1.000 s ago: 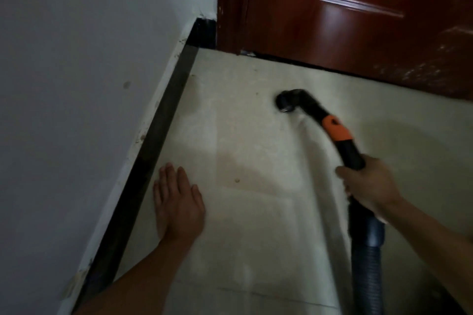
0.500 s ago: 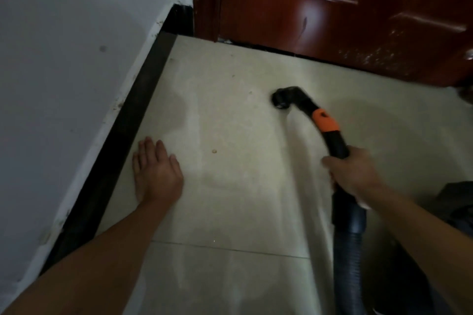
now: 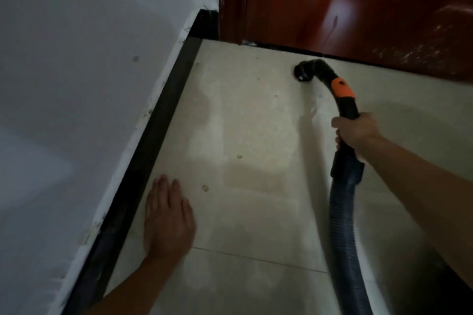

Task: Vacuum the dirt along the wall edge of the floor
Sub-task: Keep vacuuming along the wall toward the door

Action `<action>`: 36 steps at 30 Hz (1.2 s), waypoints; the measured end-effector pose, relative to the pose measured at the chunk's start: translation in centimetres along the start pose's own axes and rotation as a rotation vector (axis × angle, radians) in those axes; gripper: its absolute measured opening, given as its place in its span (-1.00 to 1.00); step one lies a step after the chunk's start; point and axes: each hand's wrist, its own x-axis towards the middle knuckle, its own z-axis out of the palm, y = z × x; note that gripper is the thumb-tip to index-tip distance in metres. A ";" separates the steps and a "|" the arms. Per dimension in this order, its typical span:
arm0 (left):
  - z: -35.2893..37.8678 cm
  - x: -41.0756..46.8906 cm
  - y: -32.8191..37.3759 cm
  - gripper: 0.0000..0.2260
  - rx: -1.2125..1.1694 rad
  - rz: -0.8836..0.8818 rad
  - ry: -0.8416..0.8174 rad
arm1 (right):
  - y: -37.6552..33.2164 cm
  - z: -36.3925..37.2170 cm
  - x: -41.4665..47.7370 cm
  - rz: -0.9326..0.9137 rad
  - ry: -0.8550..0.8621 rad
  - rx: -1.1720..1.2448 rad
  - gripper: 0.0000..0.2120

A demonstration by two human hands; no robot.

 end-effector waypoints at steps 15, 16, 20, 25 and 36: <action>-0.7 0.1 0.4 -0.51 0.015 -0.008 -0.060 | -4.2 11.1 -7.4 -0.360 -0.385 -0.331 -0.82; -0.7 0.1 0.4 -0.51 0.012 -0.010 -0.064 | -3.5 10.5 -8.5 -0.384 -0.398 -0.382 -0.81; -0.5 0.0 0.2 -0.52 -0.019 0.016 -0.053 | -0.5 6.7 -11.7 -0.408 -0.419 -0.505 -0.80; -0.3 -0.2 0.1 -0.53 -0.049 0.030 -0.002 | 3.3 -2.1 -11.4 -0.283 -0.078 -0.557 -0.76; -1.0 -5.2 -0.2 -0.53 -0.002 0.125 -0.073 | 14.3 -11.4 -23.8 -0.120 -0.020 -0.570 -0.77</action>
